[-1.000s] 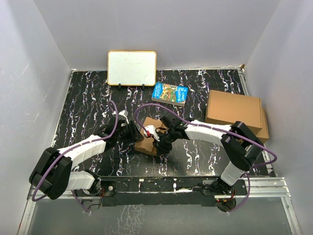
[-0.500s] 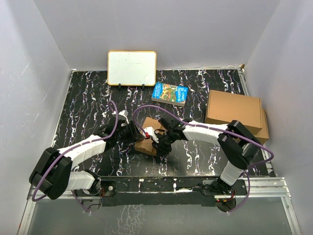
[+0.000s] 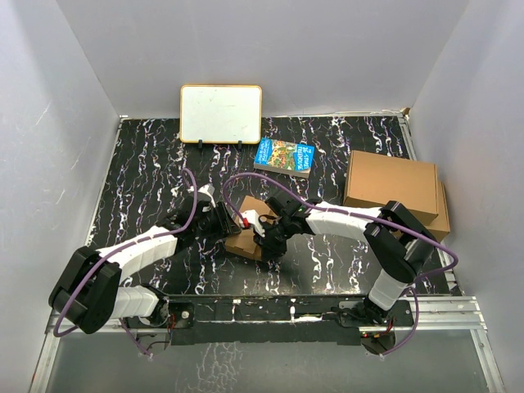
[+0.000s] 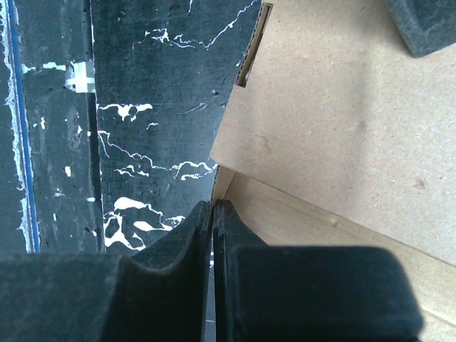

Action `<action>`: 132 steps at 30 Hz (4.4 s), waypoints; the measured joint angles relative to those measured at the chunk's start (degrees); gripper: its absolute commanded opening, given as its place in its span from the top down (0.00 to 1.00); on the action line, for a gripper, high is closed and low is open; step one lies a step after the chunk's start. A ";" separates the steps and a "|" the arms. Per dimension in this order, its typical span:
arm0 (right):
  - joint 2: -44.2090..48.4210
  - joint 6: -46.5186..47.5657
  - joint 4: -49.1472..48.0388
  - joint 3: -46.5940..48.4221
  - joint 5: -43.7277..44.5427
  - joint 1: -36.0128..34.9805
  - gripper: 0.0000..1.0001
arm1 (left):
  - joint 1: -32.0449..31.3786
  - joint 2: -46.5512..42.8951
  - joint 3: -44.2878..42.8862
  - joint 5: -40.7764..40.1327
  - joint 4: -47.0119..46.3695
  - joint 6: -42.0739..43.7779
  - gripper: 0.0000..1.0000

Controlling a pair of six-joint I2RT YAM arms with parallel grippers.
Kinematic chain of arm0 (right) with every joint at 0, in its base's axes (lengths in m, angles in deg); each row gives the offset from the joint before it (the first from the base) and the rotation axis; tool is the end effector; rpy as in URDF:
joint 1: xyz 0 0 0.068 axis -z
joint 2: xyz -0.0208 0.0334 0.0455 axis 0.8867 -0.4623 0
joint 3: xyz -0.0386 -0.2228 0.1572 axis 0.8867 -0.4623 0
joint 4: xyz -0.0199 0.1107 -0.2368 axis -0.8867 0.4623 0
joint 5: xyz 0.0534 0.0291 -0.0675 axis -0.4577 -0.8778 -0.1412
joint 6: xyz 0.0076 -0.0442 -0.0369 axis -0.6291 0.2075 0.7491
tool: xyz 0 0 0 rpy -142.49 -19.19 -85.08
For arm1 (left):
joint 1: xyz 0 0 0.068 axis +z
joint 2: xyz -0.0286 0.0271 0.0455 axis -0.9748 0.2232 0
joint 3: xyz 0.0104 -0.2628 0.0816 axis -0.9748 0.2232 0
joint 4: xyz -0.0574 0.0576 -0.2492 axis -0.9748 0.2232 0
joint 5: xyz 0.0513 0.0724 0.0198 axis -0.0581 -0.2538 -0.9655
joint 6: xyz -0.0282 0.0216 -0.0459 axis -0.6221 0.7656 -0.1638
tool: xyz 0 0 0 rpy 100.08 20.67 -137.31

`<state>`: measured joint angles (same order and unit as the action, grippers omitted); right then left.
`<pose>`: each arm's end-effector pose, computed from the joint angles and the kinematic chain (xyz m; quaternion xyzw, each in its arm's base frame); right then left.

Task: Fold the paper box

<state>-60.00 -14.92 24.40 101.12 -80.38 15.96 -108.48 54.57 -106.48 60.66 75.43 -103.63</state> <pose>0.1980 0.2472 0.1625 -0.6090 0.6921 0.3598 0.1439 0.2117 -0.1372 0.1762 -0.0815 0.8950 -0.3303 0.2886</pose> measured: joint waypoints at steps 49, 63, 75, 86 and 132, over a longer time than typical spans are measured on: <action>10.05 -0.37 -2.43 4.00 -2.40 20.52 0.91 | 0.68 -13.09 -5.09 -4.70 12.04 4.26 0.77; -9.46 5.03 -4.70 20.02 10.23 21.64 0.92 | 0.68 -23.93 7.41 1.97 17.31 -0.57 0.90; -12.00 11.80 -0.98 17.49 7.82 19.67 0.92 | 0.68 -8.09 7.23 4.44 8.55 0.48 0.86; 0.15 17.59 0.79 6.14 7.74 19.61 0.92 | 2.08 4.11 -3.54 -0.66 7.67 7.58 0.80; -14.10 2.67 6.62 23.63 5.66 25.68 0.83 | 5.03 6.01 -3.91 0.66 6.71 10.36 0.78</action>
<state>-74.09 -12.26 31.03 124.74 -74.71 41.64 -103.45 60.58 -110.39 61.32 82.14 -93.27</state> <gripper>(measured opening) 0.164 0.218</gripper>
